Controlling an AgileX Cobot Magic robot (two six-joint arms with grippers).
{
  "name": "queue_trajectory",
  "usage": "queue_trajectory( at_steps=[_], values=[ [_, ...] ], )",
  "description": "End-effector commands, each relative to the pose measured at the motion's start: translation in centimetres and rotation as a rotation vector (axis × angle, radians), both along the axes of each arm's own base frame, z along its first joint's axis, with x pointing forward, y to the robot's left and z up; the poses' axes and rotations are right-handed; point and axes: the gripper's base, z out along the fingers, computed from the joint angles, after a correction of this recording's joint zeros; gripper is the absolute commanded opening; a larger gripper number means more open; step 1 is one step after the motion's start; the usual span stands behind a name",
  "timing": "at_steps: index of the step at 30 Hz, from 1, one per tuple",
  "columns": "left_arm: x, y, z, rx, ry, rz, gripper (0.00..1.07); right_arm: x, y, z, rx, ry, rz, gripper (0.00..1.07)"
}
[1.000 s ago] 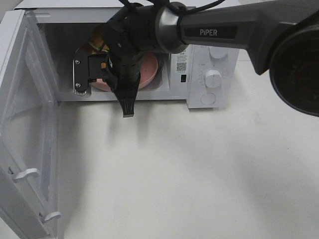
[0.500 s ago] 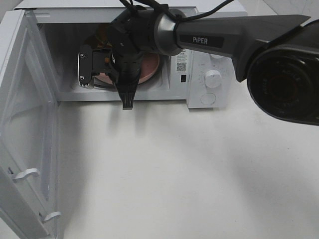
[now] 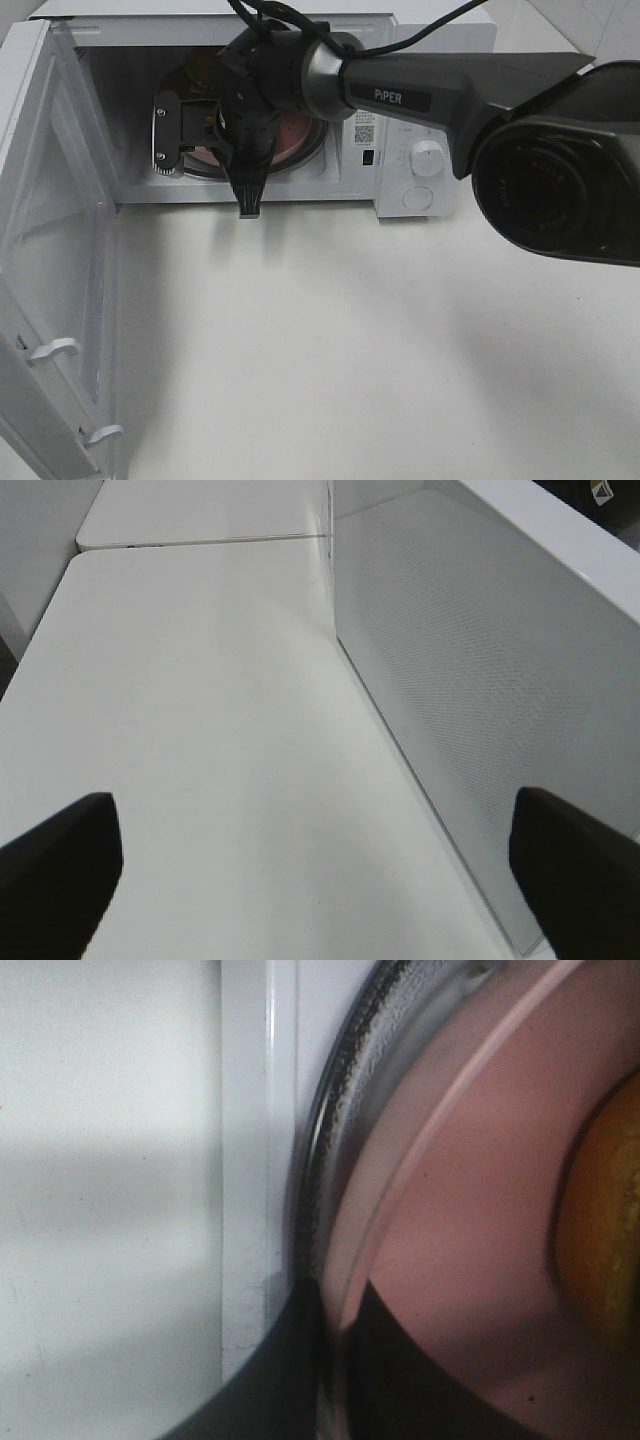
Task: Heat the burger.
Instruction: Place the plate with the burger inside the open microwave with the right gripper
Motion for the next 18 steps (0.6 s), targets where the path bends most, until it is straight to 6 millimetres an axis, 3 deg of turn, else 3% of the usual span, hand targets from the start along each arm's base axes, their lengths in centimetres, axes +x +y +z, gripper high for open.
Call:
queue_trajectory(
  at_steps=[1, 15, 17, 18],
  values=[
    [-0.26, -0.02, -0.06, -0.002, -0.021, 0.002, 0.98, 0.53, 0.25, 0.28, 0.019, -0.052, 0.027, 0.04],
    [-0.26, -0.02, -0.06, -0.002, -0.021, 0.002, 0.98, 0.26, 0.45, 0.13, 0.040, -0.019, 0.038, 0.27],
    [-0.26, -0.02, -0.06, -0.002, -0.021, 0.002, 0.98, 0.17, 0.47, 0.07, 0.045, -0.005, 0.034, 0.37],
    [-0.26, -0.02, -0.06, -0.002, -0.021, 0.002, 0.98, 0.17, 0.47, 0.07, 0.045, -0.005, 0.034, 0.37]
  ],
)
